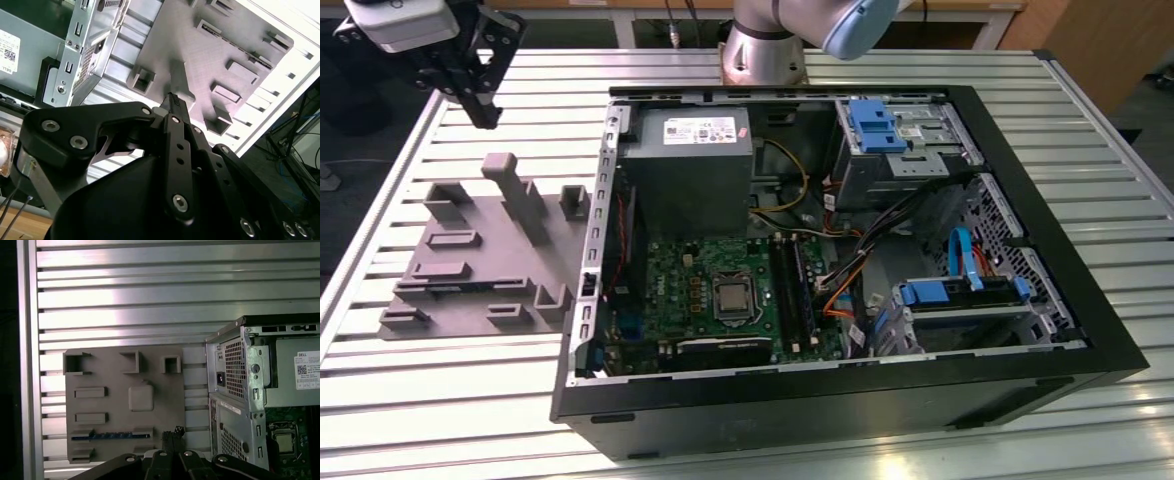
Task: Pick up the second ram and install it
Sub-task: 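Reach for the second ram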
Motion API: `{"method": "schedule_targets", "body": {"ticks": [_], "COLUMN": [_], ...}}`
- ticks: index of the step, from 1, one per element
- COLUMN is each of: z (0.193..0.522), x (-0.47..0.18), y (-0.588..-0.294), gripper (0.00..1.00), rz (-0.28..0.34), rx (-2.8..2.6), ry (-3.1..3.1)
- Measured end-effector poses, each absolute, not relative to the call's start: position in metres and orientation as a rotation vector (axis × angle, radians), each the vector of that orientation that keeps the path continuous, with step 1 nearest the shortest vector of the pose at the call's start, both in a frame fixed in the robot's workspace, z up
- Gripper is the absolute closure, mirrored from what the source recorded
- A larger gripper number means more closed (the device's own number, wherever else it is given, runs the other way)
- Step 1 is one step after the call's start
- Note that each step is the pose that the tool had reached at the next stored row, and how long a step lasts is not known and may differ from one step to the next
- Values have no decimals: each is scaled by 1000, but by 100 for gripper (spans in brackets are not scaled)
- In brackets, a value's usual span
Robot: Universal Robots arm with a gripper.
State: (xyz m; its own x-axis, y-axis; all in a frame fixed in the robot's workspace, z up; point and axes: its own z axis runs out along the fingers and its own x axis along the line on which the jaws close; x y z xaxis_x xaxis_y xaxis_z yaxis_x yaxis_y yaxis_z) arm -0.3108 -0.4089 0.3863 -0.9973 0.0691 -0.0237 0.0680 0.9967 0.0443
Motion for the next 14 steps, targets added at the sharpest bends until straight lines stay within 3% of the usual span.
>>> {"method": "schedule_targets", "body": {"ticks": [14], "z": [386], "x": [-345], "y": [-414], "gripper": [89], "rz": [68], "rx": [96], "ry": [3114]}}
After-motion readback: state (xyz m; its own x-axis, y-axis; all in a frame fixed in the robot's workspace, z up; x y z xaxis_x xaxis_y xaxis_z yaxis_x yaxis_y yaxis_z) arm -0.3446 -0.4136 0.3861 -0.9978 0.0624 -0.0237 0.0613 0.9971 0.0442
